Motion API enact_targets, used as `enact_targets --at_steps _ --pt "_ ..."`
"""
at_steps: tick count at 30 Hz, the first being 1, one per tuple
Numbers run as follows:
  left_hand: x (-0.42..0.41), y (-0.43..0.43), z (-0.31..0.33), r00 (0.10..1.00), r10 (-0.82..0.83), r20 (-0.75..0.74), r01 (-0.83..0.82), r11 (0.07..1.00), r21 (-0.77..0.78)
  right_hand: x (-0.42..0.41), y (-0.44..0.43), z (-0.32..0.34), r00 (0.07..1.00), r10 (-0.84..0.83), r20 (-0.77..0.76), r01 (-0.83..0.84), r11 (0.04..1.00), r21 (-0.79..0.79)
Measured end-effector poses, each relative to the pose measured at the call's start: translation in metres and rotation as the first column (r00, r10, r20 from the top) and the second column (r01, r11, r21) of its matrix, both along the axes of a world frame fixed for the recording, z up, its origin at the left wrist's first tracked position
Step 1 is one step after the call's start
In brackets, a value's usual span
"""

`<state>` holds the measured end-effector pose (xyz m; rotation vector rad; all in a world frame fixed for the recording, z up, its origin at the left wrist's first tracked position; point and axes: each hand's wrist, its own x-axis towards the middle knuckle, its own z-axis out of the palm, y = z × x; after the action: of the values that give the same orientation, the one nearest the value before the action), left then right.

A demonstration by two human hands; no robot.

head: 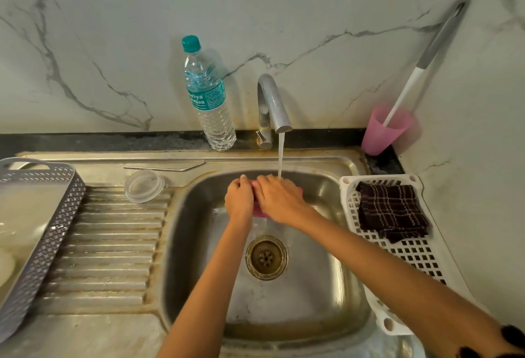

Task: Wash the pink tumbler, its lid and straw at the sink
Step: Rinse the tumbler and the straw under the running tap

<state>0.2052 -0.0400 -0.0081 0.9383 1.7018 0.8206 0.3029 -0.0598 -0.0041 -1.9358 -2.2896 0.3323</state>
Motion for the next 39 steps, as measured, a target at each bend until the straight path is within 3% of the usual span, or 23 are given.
enact_targets --at_steps 2,4,5,7,9,11,14,15,17,19,21,23,25,28,31,35,39 --pt "-0.002 -0.002 0.002 0.999 -0.046 0.009 0.045 0.998 0.031 0.001 0.000 -0.002 0.986 -0.067 -0.151 0.062 0.997 -0.041" --pt "-0.007 -0.003 -0.001 0.990 -0.118 0.075 0.115 0.993 0.041 0.008 0.010 0.006 0.938 -0.162 -0.305 0.049 0.937 -0.347" --pt "-0.011 -0.001 -0.003 0.983 -0.132 0.130 0.129 0.991 0.037 0.012 0.015 0.012 0.879 -0.244 -0.409 0.006 0.864 -0.503" --pt "-0.017 0.001 -0.004 0.971 -0.119 0.209 0.115 0.993 0.031 0.019 0.019 0.019 0.658 -0.443 -0.609 -0.145 0.719 -0.680" --pt "-0.019 0.004 -0.006 0.968 -0.052 0.247 0.049 0.999 0.016 0.025 0.017 0.019 0.442 -0.593 -0.673 -0.237 0.646 -0.726" --pt "-0.019 0.007 -0.009 0.960 0.038 0.278 -0.030 0.999 -0.032 0.031 0.013 0.012 0.288 -0.670 -0.684 -0.227 0.646 -0.729" --pt "-0.021 0.007 -0.015 0.913 0.255 0.319 -0.201 0.960 -0.194 0.025 0.005 -0.002 0.085 -0.625 -0.776 0.107 0.780 -0.616" --pt "-0.021 0.007 -0.016 0.876 0.337 0.344 -0.258 0.931 -0.257 0.018 -0.001 -0.007 0.085 -0.563 -0.822 0.266 0.808 -0.525" --pt "-0.018 0.004 -0.014 0.817 0.437 0.376 -0.328 0.889 -0.320 0.002 -0.015 -0.014 0.315 -0.410 -0.856 0.468 0.851 -0.236" --pt "-0.012 0.003 -0.012 0.817 0.436 0.378 -0.324 0.888 -0.326 -0.009 -0.023 -0.020 0.500 -0.315 -0.806 0.481 0.875 -0.043" --pt "-0.011 0.003 -0.012 0.831 0.412 0.372 -0.306 0.899 -0.313 -0.010 -0.020 -0.017 0.531 -0.315 -0.786 0.512 0.859 0.002" --pt "-0.014 0.005 -0.014 0.865 0.367 0.343 -0.269 0.915 -0.300 -0.005 -0.008 -0.006 0.489 -0.359 -0.795 0.543 0.838 -0.045" --pt "-0.018 0.009 -0.015 0.910 0.287 0.299 -0.204 0.939 -0.278 0.004 0.007 0.005 0.488 -0.478 -0.731 0.525 0.829 -0.192" --pt "-0.022 0.016 -0.015 0.969 0.181 0.167 -0.155 0.975 -0.158 0.016 0.015 0.006 0.523 -0.580 -0.624 0.356 0.814 -0.458" --pt "-0.022 0.017 -0.005 0.991 0.065 -0.116 -0.055 0.995 0.088 0.033 0.002 0.004 0.515 -0.547 -0.660 0.123 0.809 -0.574" --pt "-0.007 0.017 0.011 0.895 -0.120 -0.430 0.259 0.925 0.280 0.046 -0.012 -0.012 0.573 -0.506 -0.645 -0.044 0.767 -0.640" --pt "0.020 0.008 0.014 0.727 -0.254 -0.637 0.549 0.772 0.319 0.036 -0.018 -0.030 0.601 -0.497 -0.626 0.124 0.831 -0.542"
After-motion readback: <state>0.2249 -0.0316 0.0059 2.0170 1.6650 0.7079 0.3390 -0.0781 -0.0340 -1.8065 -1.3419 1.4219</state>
